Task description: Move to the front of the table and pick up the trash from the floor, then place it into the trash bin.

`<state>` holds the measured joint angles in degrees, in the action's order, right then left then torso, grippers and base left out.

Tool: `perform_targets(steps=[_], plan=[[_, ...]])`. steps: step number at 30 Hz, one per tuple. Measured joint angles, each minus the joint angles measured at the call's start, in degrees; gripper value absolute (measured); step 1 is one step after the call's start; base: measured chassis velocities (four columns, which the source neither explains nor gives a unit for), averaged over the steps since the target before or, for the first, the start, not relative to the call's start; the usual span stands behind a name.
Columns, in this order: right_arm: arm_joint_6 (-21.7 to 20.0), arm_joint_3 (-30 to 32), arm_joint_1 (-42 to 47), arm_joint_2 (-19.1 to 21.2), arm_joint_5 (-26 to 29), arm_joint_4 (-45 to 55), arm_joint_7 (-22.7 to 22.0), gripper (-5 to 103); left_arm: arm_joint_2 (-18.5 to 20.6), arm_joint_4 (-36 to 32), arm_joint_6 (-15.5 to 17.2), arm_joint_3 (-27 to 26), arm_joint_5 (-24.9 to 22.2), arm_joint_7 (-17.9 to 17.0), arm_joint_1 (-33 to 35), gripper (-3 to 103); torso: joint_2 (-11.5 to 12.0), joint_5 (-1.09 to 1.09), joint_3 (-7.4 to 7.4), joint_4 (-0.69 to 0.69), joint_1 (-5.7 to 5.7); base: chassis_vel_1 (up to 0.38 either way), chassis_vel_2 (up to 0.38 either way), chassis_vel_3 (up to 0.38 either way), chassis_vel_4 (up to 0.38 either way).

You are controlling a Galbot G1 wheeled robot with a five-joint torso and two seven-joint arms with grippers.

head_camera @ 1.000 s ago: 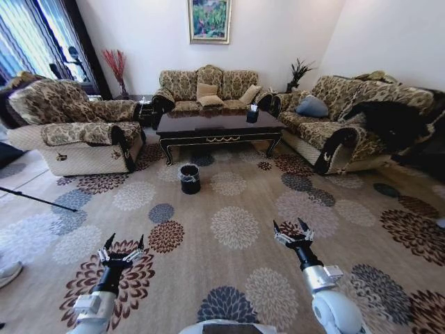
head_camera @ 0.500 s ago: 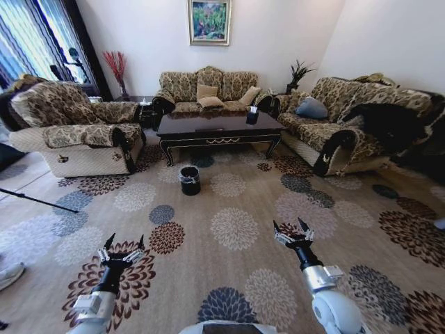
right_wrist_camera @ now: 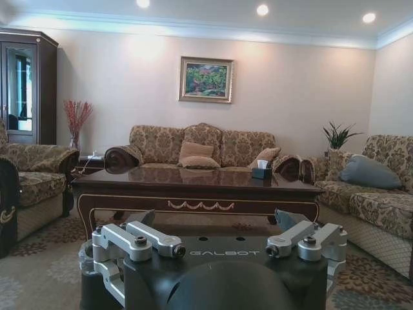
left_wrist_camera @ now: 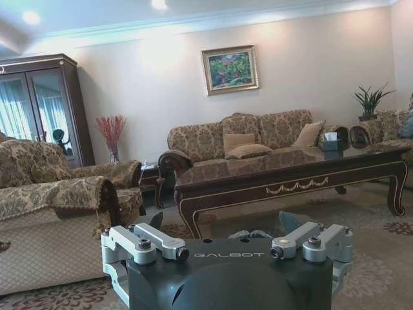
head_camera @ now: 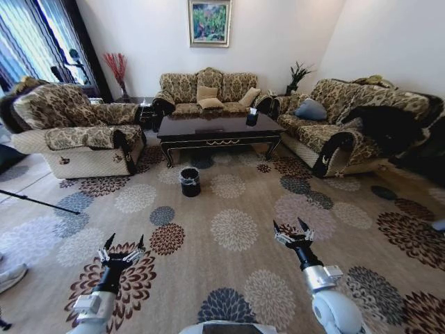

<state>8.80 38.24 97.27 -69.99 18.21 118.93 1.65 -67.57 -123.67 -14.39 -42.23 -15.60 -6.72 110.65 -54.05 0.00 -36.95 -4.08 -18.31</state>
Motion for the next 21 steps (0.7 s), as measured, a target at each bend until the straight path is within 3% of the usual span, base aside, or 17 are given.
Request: perform_targets(steps=[21], plan=[[0.00,0.00,0.00,0.00,0.00,0.00,0.00,100,0.00,0.00,0.00,0.00,0.00,0.00,0.00,100,-5.99,0.00,-3.35,0.01,-2.66,0.000,0.000,0.000,0.000]])
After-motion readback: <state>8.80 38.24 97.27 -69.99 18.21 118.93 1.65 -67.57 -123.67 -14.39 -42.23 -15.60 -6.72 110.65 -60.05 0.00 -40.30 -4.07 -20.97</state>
